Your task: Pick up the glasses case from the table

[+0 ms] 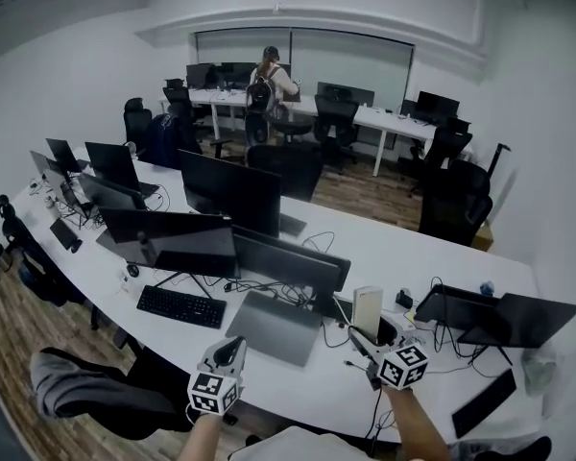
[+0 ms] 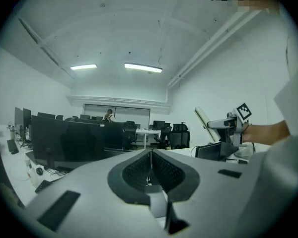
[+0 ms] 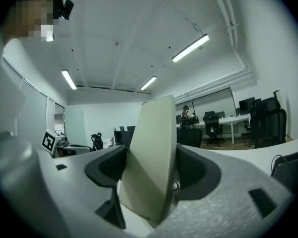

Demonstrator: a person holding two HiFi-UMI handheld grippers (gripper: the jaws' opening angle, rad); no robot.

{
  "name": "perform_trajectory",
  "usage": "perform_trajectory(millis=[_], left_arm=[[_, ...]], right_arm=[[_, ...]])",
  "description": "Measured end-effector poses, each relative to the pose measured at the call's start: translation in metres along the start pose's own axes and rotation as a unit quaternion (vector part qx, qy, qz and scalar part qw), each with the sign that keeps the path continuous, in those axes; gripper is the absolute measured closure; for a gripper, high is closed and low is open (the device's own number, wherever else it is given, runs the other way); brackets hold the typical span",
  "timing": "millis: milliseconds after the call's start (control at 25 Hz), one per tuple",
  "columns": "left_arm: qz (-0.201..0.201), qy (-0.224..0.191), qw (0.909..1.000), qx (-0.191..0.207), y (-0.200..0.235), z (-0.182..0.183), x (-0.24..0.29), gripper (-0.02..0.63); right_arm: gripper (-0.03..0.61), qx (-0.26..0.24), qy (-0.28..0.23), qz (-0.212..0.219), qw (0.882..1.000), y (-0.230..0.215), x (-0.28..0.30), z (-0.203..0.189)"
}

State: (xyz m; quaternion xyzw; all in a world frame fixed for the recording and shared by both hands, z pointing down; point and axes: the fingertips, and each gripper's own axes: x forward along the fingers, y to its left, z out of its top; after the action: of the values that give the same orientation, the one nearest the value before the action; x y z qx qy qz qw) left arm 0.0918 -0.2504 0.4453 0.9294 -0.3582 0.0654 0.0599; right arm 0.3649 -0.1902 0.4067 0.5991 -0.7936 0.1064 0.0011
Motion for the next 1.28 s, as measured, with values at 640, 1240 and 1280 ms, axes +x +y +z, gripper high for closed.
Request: perform_trajectory(millis=[640, 1240, 1280], left_arm=[[-0.001, -0.017, 0.9998, 0.005, 0.017, 0.023, 0.009, 0.601], [-0.009, -0.021, 0.9997, 0.013, 0.025, 0.027, 0.013, 0.601], [-0.01, -0.02, 0.9997, 0.013, 0.026, 0.027, 0.013, 0.601]], right_arm=[[0.268, -0.015, -0.063, -0.018, 0.998, -0.011, -0.009, 0.034], [0.268, -0.015, -0.064, -0.024, 0.998, -0.006, -0.003, 0.034], [0.268, -0.015, -0.064, -0.024, 0.998, -0.006, -0.003, 0.034]])
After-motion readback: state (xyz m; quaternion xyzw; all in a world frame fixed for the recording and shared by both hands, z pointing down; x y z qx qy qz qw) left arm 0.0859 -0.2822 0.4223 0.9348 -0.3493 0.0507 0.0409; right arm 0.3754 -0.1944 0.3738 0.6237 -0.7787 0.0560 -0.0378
